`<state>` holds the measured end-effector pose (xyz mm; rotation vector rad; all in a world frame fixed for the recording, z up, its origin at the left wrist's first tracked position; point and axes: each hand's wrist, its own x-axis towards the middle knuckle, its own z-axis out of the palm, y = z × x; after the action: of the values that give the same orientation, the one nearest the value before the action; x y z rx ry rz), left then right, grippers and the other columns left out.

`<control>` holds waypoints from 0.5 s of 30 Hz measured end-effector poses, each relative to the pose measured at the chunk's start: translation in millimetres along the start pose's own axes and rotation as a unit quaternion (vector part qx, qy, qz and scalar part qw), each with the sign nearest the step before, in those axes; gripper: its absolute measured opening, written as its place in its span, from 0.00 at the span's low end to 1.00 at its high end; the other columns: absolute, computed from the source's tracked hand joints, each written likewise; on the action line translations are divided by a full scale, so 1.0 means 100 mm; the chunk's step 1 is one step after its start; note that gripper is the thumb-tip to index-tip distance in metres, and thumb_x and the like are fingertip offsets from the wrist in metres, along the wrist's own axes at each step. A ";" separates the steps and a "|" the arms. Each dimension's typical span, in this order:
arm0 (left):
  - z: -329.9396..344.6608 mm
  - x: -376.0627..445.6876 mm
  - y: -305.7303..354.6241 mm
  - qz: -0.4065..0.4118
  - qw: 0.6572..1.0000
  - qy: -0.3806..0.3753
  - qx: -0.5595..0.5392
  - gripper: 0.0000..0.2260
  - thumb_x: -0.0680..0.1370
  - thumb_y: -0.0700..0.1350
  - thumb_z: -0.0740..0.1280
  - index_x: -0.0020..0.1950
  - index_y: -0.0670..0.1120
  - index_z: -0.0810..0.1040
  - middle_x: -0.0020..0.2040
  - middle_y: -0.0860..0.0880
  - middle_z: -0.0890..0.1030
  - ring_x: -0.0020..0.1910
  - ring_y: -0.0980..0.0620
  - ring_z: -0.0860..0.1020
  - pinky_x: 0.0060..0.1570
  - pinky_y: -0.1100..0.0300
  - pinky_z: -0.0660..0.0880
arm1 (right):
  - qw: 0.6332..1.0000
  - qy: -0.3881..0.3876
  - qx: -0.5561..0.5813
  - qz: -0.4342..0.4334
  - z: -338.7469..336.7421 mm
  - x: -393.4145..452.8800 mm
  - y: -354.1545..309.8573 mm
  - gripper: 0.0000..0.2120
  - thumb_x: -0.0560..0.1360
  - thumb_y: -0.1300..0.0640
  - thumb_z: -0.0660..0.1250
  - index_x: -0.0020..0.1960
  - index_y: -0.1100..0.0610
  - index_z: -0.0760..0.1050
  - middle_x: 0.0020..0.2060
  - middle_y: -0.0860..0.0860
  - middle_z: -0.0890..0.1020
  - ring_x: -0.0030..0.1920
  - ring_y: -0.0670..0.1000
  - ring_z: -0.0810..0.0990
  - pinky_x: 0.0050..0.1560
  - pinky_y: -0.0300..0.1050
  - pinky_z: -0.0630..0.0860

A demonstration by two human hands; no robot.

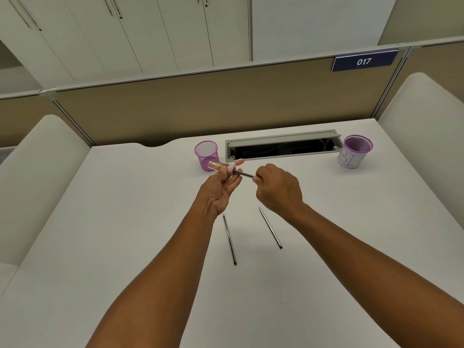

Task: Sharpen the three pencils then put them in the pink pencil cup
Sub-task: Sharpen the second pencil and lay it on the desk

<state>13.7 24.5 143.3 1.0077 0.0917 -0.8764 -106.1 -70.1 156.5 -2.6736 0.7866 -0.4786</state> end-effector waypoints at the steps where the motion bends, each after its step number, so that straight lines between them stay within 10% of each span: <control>1: 0.01 -0.01 0.00 0.000 1.000 0.000 0.005 0.07 0.83 0.40 0.59 0.54 0.39 0.75 0.55 0.40 0.82 0.52 0.43 0.82 0.54 0.51 0.78 | 0.999 0.020 -0.028 -0.015 0.00 -0.01 0.00 0.11 0.81 0.54 0.58 0.47 0.58 0.76 0.40 0.53 0.79 0.34 0.50 0.71 0.29 0.39 0.57; 6: 0.00 -0.03 0.02 -0.003 1.000 -0.025 0.011 0.08 0.82 0.40 0.59 0.50 0.38 0.76 0.55 0.40 0.83 0.49 0.45 0.82 0.59 0.50 0.77 | 0.980 -0.117 0.075 0.141 -0.11 0.11 -0.10 0.14 0.80 0.52 0.59 0.44 0.59 0.78 0.36 0.52 0.77 0.34 0.50 0.72 0.29 0.39 0.61; 10: 0.01 -0.02 0.03 -0.002 0.999 -0.022 0.023 0.07 0.82 0.39 0.59 0.51 0.39 0.76 0.47 0.41 0.85 0.50 0.44 0.82 0.56 0.51 0.79 | 0.843 -0.257 0.358 0.309 -0.25 0.21 -0.10 0.15 0.81 0.55 0.59 0.45 0.63 0.80 0.34 0.53 0.77 0.30 0.48 0.68 0.29 0.38 0.65; 15: 0.02 0.01 0.06 -0.001 1.000 -0.002 0.022 0.06 0.83 0.39 0.59 0.52 0.39 0.75 0.49 0.41 0.85 0.51 0.43 0.82 0.59 0.50 0.77 | 0.953 -0.172 0.200 0.147 -0.14 0.16 -0.09 0.13 0.80 0.50 0.62 0.50 0.60 0.75 0.43 0.56 0.80 0.40 0.52 0.75 0.37 0.43 0.70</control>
<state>17.6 23.8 148.4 1.0472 0.0696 -0.8867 -94.5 -74.5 175.9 -2.1360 0.8534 -0.0766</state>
